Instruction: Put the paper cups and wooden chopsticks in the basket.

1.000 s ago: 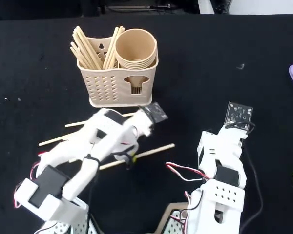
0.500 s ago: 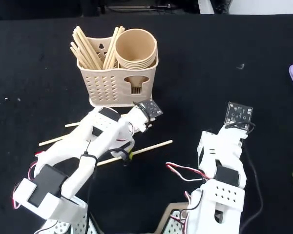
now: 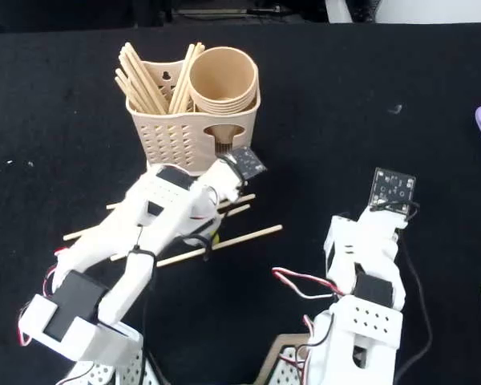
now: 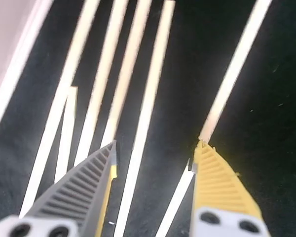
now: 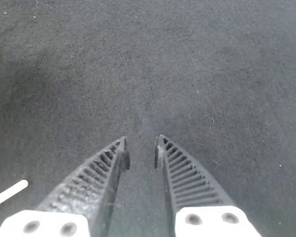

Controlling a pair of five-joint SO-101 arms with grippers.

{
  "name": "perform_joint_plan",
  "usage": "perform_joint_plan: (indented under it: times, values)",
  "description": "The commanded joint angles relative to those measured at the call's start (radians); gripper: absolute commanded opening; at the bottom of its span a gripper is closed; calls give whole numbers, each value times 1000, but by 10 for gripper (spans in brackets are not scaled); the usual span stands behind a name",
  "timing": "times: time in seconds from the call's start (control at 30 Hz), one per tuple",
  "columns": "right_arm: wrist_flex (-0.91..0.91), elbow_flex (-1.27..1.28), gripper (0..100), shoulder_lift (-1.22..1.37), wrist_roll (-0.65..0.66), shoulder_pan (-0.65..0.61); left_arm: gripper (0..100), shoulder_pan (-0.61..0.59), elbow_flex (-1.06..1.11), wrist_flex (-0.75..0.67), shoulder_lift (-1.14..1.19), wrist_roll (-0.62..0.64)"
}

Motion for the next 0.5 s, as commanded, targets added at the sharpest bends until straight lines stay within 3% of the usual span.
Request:
perform_joint_plan:
  times: [0.0,0.47]
  values:
    - [-25,-33,96,-24,12,-11,248,-18,-33,-11,-29,-11]
    - [-25,-33,96,-24,12,-11,248,1,-35,9,124,-11]
